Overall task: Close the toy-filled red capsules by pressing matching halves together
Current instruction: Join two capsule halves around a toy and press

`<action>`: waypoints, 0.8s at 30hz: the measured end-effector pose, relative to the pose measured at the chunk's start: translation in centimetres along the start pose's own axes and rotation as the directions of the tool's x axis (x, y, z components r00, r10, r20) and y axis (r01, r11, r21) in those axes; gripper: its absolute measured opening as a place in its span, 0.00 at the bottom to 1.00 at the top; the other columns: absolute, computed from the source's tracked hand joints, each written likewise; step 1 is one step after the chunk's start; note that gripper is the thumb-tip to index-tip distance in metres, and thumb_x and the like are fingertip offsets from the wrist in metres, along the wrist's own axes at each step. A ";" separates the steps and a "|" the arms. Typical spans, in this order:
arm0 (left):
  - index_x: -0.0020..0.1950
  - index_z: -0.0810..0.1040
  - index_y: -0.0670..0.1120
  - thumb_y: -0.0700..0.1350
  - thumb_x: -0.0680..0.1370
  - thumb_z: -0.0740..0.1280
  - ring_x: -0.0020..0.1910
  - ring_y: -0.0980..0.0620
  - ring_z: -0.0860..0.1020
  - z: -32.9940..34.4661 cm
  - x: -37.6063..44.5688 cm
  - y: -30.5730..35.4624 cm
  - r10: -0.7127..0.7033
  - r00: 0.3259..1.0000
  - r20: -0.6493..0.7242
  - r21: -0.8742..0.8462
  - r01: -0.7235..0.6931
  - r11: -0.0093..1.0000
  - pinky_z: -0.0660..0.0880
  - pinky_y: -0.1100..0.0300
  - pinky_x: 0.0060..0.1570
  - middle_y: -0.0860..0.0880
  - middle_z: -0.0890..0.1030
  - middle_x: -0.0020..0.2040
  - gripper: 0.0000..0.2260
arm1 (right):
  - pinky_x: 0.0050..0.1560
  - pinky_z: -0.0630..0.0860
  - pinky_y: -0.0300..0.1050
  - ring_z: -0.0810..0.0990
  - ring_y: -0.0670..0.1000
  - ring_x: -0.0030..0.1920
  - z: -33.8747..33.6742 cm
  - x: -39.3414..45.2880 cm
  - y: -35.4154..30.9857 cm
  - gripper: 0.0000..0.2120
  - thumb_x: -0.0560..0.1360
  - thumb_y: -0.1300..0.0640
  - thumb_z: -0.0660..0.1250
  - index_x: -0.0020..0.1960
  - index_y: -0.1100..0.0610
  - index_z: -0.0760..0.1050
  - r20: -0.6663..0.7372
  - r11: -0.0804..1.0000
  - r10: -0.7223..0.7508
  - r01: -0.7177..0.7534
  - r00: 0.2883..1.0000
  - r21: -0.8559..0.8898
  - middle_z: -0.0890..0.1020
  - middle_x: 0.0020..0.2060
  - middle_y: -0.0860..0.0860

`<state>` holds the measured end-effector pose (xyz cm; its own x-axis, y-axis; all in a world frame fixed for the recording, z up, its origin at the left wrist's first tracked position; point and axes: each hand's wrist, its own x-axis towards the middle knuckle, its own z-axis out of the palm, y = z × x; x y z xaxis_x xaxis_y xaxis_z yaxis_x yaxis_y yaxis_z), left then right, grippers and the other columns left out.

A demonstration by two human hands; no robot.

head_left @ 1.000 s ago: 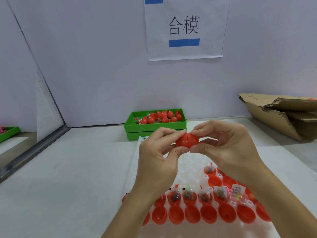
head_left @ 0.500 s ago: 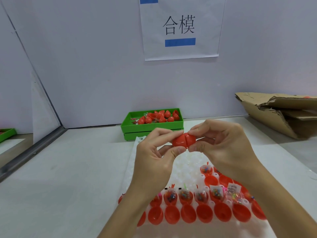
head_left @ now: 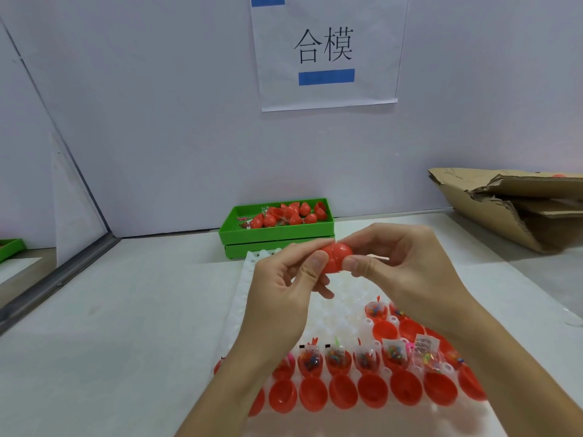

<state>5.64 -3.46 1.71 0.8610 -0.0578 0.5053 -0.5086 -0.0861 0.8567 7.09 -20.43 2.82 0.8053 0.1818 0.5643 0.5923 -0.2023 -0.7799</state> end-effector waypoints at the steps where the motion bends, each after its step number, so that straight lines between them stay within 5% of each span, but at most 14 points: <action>1: 0.53 0.82 0.56 0.51 0.76 0.64 0.37 0.53 0.82 0.0 0.0 -0.1 -0.008 1.000 0.003 -0.002 0.008 1.000 0.80 0.64 0.37 0.53 0.84 0.43 0.09 | 0.44 0.82 0.42 0.86 0.50 0.42 0.0 0.0 0.0 0.12 0.68 0.51 0.73 0.49 0.54 0.85 -0.005 1.000 0.007 -0.007 1.000 0.006 0.87 0.40 0.48; 9: 0.50 0.82 0.54 0.51 0.77 0.63 0.34 0.55 0.80 0.2 0.1 -0.4 0.001 1.000 -0.029 -0.002 -0.001 1.000 0.79 0.63 0.34 0.54 0.83 0.40 0.08 | 0.42 0.82 0.37 0.87 0.50 0.40 0.3 -0.1 0.1 0.11 0.66 0.54 0.73 0.49 0.50 0.84 -0.030 0.987 0.054 -0.049 0.998 0.150 0.88 0.42 0.47; 24: 0.54 0.83 0.51 0.47 0.76 0.67 0.42 0.52 0.84 0.0 0.0 -0.3 -0.007 1.000 -0.009 -0.043 0.006 0.999 0.82 0.60 0.41 0.51 0.86 0.45 0.09 | 0.42 0.81 0.35 0.87 0.45 0.41 0.3 0.0 0.3 0.11 0.67 0.56 0.73 0.49 0.49 0.84 -0.024 0.992 -0.009 0.012 1.000 0.125 0.88 0.42 0.43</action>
<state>5.82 -3.47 1.48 0.8644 -0.0480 0.5006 -0.5025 -0.0440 0.8635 7.23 -20.21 2.53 0.8005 0.1607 0.5774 0.5935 -0.0779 -0.8011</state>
